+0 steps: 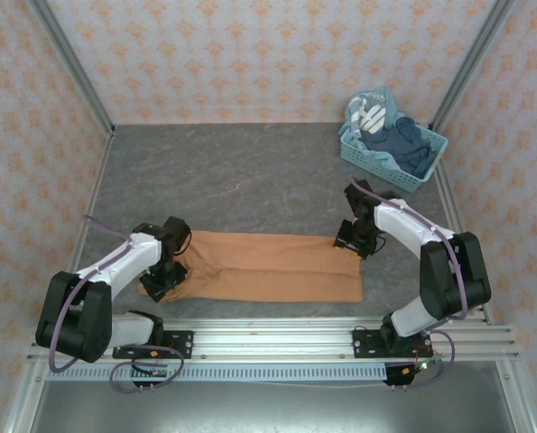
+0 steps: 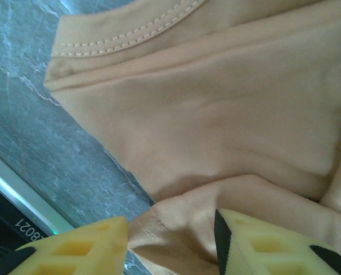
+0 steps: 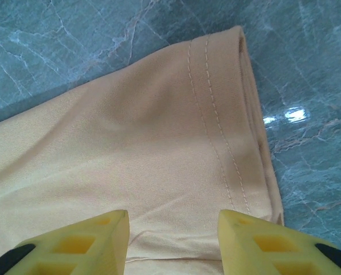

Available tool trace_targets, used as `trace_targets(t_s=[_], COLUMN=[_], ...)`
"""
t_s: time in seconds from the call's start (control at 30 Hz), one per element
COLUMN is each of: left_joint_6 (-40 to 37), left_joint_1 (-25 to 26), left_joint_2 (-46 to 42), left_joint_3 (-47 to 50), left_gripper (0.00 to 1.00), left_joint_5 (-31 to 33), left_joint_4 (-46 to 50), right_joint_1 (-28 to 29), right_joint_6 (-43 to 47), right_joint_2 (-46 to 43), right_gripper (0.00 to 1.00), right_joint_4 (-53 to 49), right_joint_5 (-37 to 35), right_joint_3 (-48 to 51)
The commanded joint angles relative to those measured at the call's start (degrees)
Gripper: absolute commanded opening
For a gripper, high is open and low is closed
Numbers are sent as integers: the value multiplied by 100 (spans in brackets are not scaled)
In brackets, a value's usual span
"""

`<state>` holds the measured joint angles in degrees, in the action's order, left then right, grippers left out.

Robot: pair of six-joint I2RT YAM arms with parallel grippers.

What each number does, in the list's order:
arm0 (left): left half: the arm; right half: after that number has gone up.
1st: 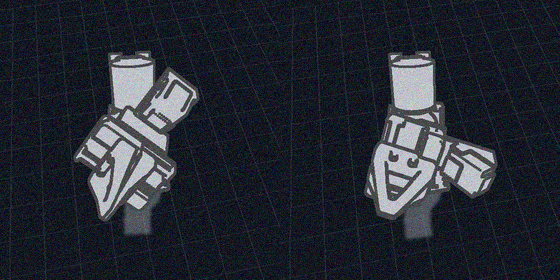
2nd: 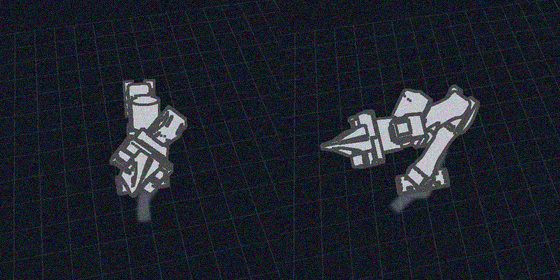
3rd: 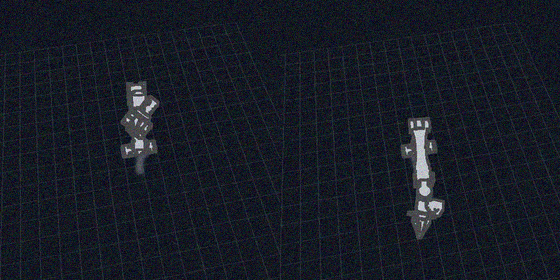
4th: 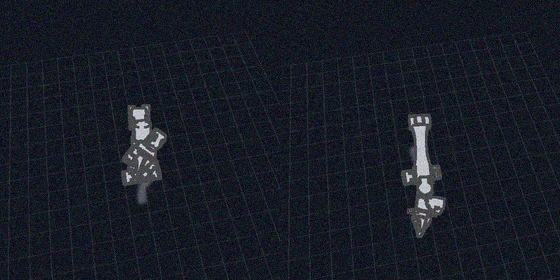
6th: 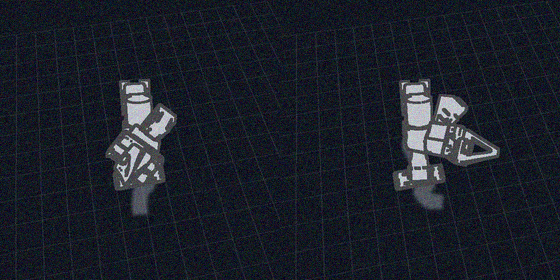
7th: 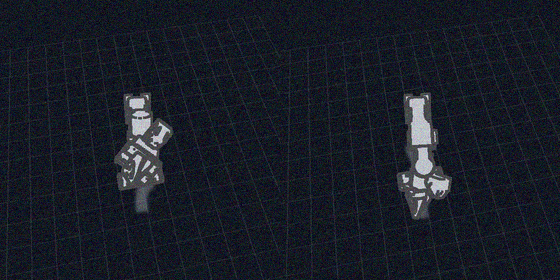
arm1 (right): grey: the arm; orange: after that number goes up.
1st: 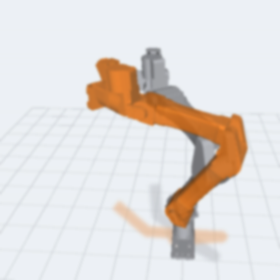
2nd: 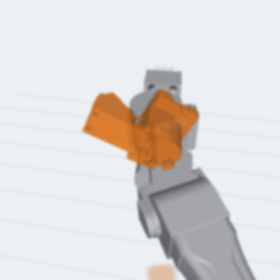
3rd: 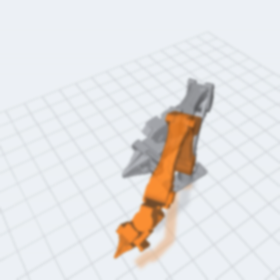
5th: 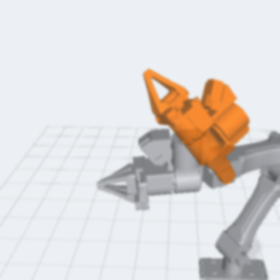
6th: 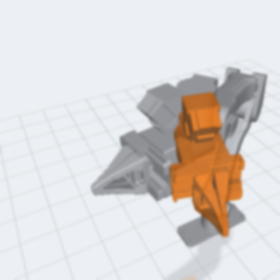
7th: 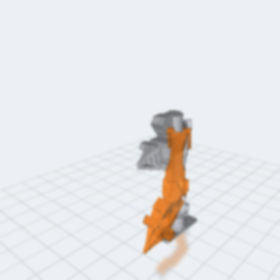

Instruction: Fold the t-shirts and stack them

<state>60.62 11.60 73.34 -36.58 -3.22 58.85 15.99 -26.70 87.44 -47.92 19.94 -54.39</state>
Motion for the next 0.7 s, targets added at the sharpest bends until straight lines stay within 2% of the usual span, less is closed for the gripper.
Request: trace_targets(t_s=[0.0, 0.17, 0.33, 0.53, 0.6, 0.67], left_joint_6=[364, 1030, 1483, 1585, 1588, 1603], left_joint_1=[-63, -171, -245, -248, -248, -246], left_joint_2=[-191, -1092, -1640, -1718, -1747, -1800], left_joint_3=[169, 549, 967, 1214, 1188, 1147], left_gripper=[42, 47, 47, 39, 31, 19], left_joint_5=[-139, 49, 58, -25, 34, 133], left_joint_4=[235, 197, -230, -651, -696, -765], right_joint_1=[25, 21, 20, 19, 26, 19], right_joint_6=[107, 110, 146, 183, 189, 170], right_joint_2=[47, 80, 145, 161, 168, 188], right_gripper=[45, 45, 45, 45, 45, 45], right_joint_4=[35, 120, 143, 103, 97, 109], right_joint_5=[35, 136, 181, 177, 171, 186], right_joint_3=[-64, 25, 43, 0, -10, -10])
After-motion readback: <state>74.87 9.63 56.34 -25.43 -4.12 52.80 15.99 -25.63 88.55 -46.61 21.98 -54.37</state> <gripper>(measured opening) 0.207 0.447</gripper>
